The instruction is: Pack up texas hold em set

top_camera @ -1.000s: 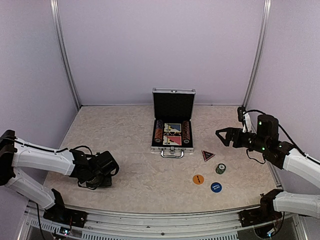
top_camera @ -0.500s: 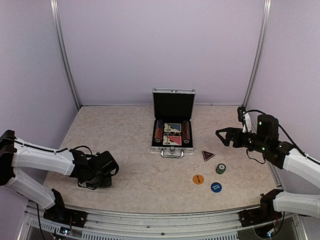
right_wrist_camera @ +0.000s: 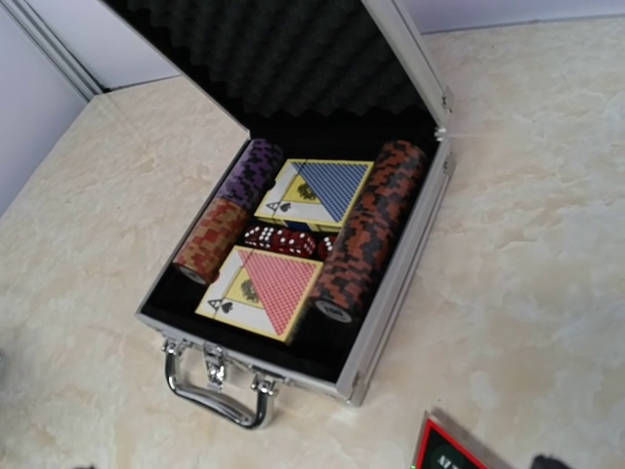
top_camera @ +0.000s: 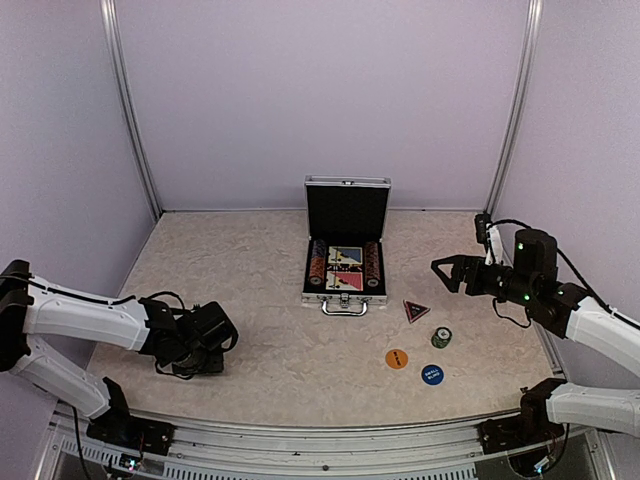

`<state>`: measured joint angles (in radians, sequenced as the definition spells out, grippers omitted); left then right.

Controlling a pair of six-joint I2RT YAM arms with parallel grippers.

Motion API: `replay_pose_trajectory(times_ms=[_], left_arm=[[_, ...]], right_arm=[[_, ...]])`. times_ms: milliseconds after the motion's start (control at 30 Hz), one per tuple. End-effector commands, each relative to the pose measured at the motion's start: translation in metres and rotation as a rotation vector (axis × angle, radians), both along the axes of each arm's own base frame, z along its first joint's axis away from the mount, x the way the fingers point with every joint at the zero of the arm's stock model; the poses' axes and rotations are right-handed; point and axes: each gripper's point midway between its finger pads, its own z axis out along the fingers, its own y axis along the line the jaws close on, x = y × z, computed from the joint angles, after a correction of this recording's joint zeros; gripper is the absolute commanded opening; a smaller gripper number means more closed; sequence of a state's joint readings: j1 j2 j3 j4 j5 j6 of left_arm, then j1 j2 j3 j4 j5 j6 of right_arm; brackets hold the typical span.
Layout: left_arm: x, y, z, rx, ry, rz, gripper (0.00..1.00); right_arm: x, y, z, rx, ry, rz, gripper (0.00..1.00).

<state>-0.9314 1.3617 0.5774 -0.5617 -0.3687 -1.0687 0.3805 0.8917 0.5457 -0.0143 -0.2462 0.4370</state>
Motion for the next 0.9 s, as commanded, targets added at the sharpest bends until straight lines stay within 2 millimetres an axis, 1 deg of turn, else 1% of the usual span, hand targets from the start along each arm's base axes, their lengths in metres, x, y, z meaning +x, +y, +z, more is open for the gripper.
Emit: replay_pose_trajectory(times_ms=[0, 233, 533, 700, 867], left_arm=[[-0.004, -0.013, 0.004, -0.028, 0.038, -0.036, 0.0], [0.005, -0.022, 0.018, -0.018, 0.001, -0.064, 0.0], [0.014, -0.032, 0.03, 0.007, -0.029, -0.096, 0.0], [0.019, -0.046, 0.041, 0.028, -0.056, -0.154, 0.0], [0.021, -0.061, 0.047, 0.043, -0.063, -0.219, 0.0]], right_arm=[[-0.001, 0.001, 0.002, -0.005, -0.009, 0.003, 0.96], [-0.001, 0.001, 0.003, -0.005, -0.009, 0.004, 0.96], [-0.002, 0.002, 0.004, -0.002, -0.013, 0.009, 0.96], [-0.004, 0.006, 0.005, 0.021, -0.008, 0.034, 0.95], [-0.009, 0.016, 0.002, 0.055, 0.04, 0.089, 0.92]])
